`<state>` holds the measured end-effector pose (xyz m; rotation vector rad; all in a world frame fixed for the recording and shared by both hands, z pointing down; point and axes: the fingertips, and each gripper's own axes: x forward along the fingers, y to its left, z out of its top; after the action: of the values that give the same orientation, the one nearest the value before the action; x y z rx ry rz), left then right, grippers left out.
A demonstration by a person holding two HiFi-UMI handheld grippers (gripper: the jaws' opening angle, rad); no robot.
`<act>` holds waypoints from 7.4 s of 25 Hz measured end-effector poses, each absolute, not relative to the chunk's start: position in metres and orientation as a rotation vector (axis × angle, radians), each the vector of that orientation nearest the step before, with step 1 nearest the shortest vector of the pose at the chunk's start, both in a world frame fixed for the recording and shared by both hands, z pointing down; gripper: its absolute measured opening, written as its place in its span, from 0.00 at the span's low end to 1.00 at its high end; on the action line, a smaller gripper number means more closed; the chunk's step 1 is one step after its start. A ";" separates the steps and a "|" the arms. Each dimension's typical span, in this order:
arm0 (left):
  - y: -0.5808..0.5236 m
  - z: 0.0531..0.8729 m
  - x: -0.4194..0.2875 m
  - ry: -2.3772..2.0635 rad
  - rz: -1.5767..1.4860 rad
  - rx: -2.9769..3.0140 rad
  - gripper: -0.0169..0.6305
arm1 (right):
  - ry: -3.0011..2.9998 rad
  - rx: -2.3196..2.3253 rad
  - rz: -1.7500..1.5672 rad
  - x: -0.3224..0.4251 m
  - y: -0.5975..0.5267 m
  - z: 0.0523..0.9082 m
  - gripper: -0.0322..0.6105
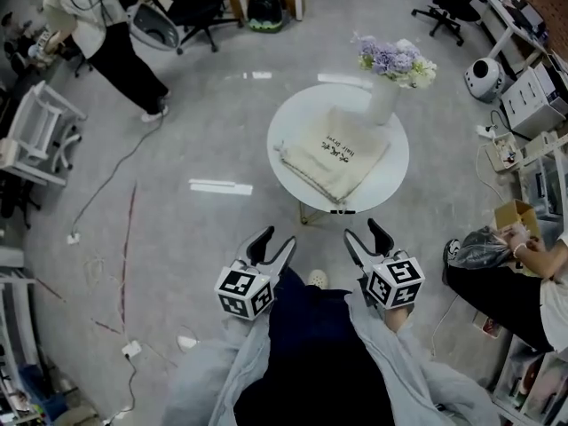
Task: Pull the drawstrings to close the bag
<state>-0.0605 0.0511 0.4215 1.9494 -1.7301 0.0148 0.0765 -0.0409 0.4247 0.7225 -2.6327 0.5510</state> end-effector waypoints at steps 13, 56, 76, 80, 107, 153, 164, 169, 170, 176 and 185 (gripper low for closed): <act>-0.034 0.442 -0.106 -1.554 0.126 2.062 0.37 | -2.569 0.899 0.656 0.056 -0.091 0.447 0.46; -0.162 0.584 -0.202 -0.105 1.680 2.706 0.46 | -1.990 0.929 0.358 0.020 -0.096 0.574 0.46; -0.166 0.626 -0.191 0.121 2.100 2.743 0.37 | -1.844 0.891 0.446 0.030 -0.108 0.626 0.36; -0.162 0.631 -0.194 0.134 2.117 2.689 0.30 | -1.841 0.897 0.466 0.030 -0.107 0.624 0.32; -0.151 0.628 -0.199 -0.005 2.274 2.593 0.08 | -1.720 0.754 0.216 0.042 -0.105 0.635 0.14; -0.154 0.600 -0.238 -0.985 1.583 2.137 0.08 | -1.619 1.722 0.806 0.117 -0.131 0.592 0.12; -0.163 0.596 -0.251 -1.056 1.564 2.107 0.08 | -1.587 1.767 0.791 0.133 -0.135 0.584 0.12; -0.165 0.596 -0.257 -1.055 1.547 2.080 0.08 | -1.568 1.785 0.790 0.139 -0.139 0.581 0.12; -0.166 0.597 -0.258 -1.053 1.546 2.078 0.08 | -1.567 1.782 0.788 0.140 -0.140 0.582 0.12; -0.171 0.598 -0.264 -1.079 1.581 2.079 0.08 | -1.565 1.778 0.780 0.146 -0.141 0.582 0.12; -0.169 0.601 -0.273 -1.073 1.592 2.045 0.08 | -1.531 1.802 0.780 0.162 -0.139 0.576 0.12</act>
<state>-0.2726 -0.1695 0.6009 2.0452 -1.0730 1.5917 0.1625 -0.1394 0.5759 1.8015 -1.5307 0.7796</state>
